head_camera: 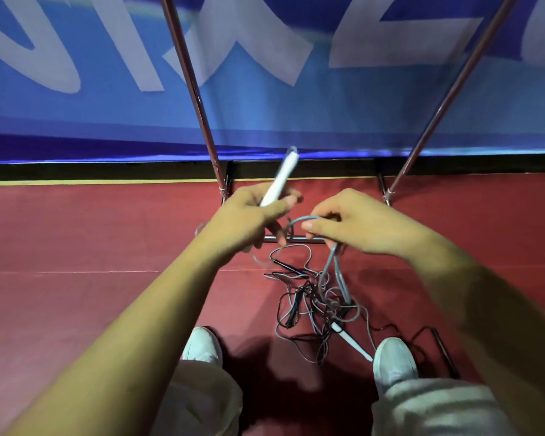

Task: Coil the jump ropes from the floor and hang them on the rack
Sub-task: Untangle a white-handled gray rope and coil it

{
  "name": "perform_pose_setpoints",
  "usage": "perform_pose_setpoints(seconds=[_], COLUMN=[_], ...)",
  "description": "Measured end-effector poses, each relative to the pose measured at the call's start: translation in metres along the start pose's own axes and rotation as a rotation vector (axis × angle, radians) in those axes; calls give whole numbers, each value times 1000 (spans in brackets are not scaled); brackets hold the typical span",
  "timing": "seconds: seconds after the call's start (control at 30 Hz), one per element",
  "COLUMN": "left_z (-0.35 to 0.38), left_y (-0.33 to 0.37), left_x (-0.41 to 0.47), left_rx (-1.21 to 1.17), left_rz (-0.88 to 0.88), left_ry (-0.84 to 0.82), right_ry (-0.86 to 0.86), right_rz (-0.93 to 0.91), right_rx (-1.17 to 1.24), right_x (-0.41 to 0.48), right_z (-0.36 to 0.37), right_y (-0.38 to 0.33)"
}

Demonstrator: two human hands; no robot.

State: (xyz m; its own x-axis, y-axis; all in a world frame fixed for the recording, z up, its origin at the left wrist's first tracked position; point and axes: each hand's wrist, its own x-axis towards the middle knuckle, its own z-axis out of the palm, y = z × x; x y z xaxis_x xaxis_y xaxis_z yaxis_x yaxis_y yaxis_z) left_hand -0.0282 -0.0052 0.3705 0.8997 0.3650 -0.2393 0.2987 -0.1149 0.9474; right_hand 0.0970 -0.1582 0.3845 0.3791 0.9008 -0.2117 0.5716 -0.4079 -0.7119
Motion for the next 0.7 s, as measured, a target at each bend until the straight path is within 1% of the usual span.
perform_pose_setpoints(seconds=[0.07, 0.17, 0.23, 0.3, 0.33, 0.37, 0.4, 0.47, 0.5, 0.53, 0.57, 0.6, 0.67, 0.7], left_z=[2, -2, -5, -15, -23, -32, -39, -46, -45, -41, -35, -29, -15, -9], left_y=[0, 0, 1, 3, 5, 4, 1, -7, -9, -9, -7, -4, 4, 6], left_x=[-3, -3, 0, 4, 5, 6, 7, 7, 7, 6, 5, 4, 1, -2], left_rx=[89, 24, -101, -315, -403, -430, -374, -105, 12, 83, 110, 109, 51, 22], left_rz=[6, 42, 71, 77, 85, 90, 75, -2, -35, -47, -39, -18, 16, 25], left_ry=[-81, -51, 68, 246, 321, 388, 452, 561, 581, 575, 540, 477, 296, 198], right_ry=[43, 35, -37, -77, -53, -3, 63, 220, 290, 325, 314, 264, 126, 85], right_rz=[-19, 17, 85, 195, 243, 269, 263, 184, 135, 103, 84, 77, 51, 21], right_rx=[40, -24, -170, -293, -309, -288, -240, -103, -35, 35, 97, 121, 67, 45], right_x=[-2, -4, -5, -6, -7, -8, -9, -7, -5, -4, -3, -2, -3, -3], right_z=[-4, -12, -16, -22, -27, -32, -35, -38, -38, -36, -34, -30, -20, -15], right_y=[-4, 2, 14, 30, 38, 44, 49, 52, 48, 41, 33, 25, 10, 5])
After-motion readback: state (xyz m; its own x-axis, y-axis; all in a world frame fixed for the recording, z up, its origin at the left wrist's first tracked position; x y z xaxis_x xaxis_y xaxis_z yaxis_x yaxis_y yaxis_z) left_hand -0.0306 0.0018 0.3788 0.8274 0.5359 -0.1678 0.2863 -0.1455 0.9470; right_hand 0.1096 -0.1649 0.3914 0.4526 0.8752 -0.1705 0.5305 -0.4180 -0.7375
